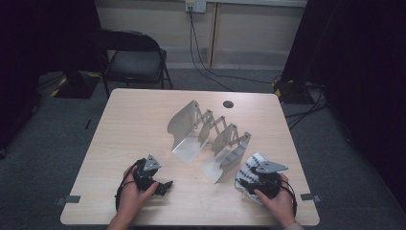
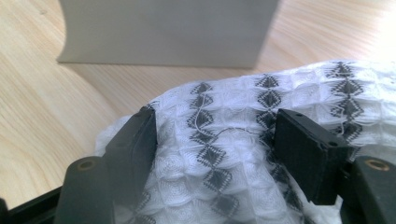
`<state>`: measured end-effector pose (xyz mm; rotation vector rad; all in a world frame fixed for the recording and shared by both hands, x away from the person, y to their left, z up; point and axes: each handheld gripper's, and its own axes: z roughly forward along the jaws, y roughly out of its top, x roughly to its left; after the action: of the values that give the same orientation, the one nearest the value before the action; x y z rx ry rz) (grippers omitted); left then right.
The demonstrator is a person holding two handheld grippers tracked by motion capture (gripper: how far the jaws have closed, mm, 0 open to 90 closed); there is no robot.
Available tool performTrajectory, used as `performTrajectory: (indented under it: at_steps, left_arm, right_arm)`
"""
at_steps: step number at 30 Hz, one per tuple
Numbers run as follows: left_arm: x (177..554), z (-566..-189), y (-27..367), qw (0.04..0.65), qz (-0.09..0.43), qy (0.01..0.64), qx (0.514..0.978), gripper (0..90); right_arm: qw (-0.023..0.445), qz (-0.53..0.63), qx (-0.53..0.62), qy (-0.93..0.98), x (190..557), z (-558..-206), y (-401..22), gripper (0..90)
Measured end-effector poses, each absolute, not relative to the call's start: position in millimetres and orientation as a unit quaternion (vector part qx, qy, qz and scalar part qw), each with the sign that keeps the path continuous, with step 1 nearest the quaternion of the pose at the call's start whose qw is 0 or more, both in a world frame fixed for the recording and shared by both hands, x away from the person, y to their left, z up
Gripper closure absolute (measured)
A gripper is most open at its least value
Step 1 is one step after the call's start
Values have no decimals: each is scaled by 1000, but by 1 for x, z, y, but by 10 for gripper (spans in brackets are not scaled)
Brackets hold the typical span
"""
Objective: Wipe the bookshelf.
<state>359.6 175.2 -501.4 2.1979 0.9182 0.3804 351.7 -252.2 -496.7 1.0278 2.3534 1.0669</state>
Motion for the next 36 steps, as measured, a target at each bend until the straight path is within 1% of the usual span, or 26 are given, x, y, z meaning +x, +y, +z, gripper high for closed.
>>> performTrajectory:
  at_steps: [3,14,18,20,22,24,27,29,32,36]
  left_arm:
    - [360,-501,175,357,147,356,851,0]
    - [360,-501,173,353,151,365,848,0]
    - [360,-501,173,356,151,365,847,0]
    - [360,-500,173,359,149,359,848,26]
    - [359,-498,172,360,149,355,850,85]
    - [358,-497,171,363,147,352,850,165]
    - [358,-494,167,353,150,346,856,182]
    - [358,-492,165,356,142,346,856,221]
    - [359,-490,161,355,128,346,859,238]
    - [362,-481,155,363,127,346,856,268]
  right_arm:
    - [174,383,369,829,351,-498,-260,298]
    - [174,381,372,828,352,-498,-259,282]
    - [167,384,371,829,352,-498,-260,253]
    - [168,383,369,830,352,-498,-260,252]
    - [171,382,368,830,351,-498,-260,250]
    - [172,381,369,830,351,-498,-259,249]
    - [172,381,369,830,351,-498,-259,249]
    - [171,381,369,830,351,-498,-259,249]
    - [176,378,367,832,351,-498,-258,249]
    - [174,379,368,831,351,-498,-258,249]
